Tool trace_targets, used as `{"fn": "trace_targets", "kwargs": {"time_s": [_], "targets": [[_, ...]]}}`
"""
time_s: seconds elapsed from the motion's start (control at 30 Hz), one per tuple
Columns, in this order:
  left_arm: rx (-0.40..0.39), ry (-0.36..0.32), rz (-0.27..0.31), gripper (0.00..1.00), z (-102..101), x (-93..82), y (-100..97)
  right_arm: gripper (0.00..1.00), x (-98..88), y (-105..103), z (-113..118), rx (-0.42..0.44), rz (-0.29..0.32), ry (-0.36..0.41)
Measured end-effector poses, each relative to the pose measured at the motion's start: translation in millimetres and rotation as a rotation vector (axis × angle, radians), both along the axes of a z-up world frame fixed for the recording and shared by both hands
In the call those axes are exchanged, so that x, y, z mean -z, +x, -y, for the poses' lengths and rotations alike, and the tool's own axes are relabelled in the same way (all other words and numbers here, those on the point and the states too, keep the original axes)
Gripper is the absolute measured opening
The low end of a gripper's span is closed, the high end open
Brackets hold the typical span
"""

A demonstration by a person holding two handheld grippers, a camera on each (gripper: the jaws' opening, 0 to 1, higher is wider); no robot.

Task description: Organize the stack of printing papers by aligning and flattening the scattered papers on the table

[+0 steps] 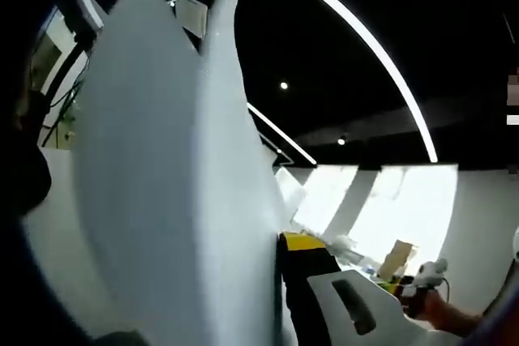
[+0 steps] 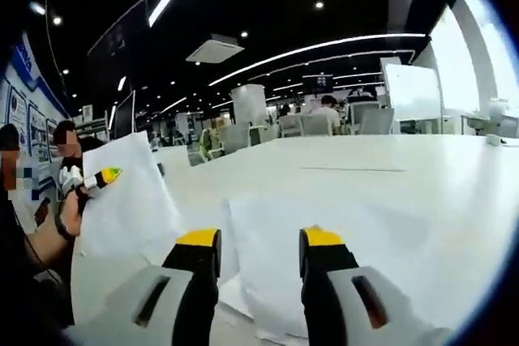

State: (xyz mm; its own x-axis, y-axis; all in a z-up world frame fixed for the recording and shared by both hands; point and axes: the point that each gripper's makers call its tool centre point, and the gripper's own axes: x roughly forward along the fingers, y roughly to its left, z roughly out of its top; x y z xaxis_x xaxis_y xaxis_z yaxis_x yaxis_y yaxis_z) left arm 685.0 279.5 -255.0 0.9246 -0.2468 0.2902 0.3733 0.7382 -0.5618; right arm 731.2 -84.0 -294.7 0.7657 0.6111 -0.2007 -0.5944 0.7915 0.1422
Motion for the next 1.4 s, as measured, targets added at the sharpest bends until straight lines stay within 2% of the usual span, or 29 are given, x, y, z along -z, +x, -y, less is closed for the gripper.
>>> {"fn": "trace_targets", "kwargs": {"time_s": [0.07,0.37,0.5,0.7,0.8,0.97,1.03,1.1,1.27,1.4], "targets": [[0.002,-0.001,0.000,0.07,0,0.0,0.0,0.44,0.4,7,9,0.035,0.009,-0.016],[0.004,-0.005,0.002,0.07,-1,-0.6,-0.1,0.50,1.2,18,30,0.090,0.003,-0.023],[0.005,-0.006,0.003,0.07,-1,-0.7,-0.1,0.61,6.7,27,47,0.146,-0.011,-0.041],[0.005,-0.008,0.003,0.07,-1,-0.8,0.1,0.61,13.8,34,63,0.185,-0.018,-0.072],[0.006,-0.008,0.003,0.07,-1,-0.5,0.3,0.61,20.8,43,79,0.223,-0.016,-0.090],[0.008,-0.010,0.006,0.07,-1,-0.9,-0.5,0.60,32.0,51,92,0.253,-0.061,-0.026],[0.008,-0.011,0.006,0.07,-1,-0.9,-0.2,0.59,33.4,53,100,0.293,-0.051,-0.053],[0.008,-0.008,0.004,0.07,0,-0.4,-0.1,0.59,27.4,56,104,0.313,-0.014,-0.045],[0.011,-0.013,0.005,0.07,1,-0.9,-0.4,0.59,33.7,62,109,0.313,-0.043,-0.035],[0.014,-0.019,0.007,0.07,1,-1.1,-1.0,0.59,31.9,71,122,0.349,-0.013,-0.039]]}}
